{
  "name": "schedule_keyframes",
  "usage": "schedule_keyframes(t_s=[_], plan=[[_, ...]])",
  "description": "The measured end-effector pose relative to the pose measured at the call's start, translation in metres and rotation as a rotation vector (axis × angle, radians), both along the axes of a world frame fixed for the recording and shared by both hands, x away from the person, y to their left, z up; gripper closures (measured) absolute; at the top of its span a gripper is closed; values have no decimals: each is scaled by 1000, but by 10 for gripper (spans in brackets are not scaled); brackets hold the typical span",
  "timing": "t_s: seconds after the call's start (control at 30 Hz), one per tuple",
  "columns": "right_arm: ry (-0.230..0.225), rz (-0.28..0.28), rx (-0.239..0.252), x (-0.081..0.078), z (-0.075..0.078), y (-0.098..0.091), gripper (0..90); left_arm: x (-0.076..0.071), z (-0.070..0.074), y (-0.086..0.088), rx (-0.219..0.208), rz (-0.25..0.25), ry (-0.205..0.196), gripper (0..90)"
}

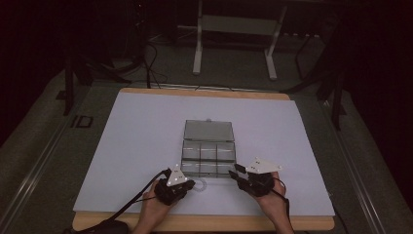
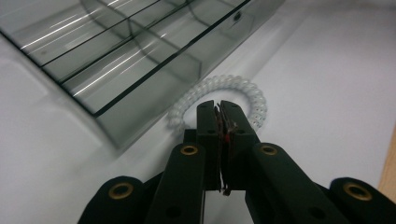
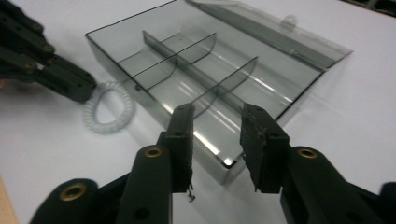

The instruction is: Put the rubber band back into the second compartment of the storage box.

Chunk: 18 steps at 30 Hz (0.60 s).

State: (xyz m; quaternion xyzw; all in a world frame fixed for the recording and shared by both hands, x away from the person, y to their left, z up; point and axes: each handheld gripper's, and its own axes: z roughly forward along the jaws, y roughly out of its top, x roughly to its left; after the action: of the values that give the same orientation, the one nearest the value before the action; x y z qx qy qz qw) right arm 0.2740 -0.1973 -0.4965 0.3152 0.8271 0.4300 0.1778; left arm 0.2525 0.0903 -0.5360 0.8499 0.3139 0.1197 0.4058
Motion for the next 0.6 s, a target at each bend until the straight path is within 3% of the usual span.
schedule_keyframes(t_s=[0.2, 0.33, 0.6], plan=[[8, 46, -9, -4, -4, 13, 723, -2, 5, -2, -30, -5, -33, 872], [13, 70, -12, -5, -6, 19, 775, -2, 8, 0, -27, 3, -50, 872], [17, 135, -34, -9, -9, 35, 871, -3, 21, 15, -65, 50, -116, 870]])
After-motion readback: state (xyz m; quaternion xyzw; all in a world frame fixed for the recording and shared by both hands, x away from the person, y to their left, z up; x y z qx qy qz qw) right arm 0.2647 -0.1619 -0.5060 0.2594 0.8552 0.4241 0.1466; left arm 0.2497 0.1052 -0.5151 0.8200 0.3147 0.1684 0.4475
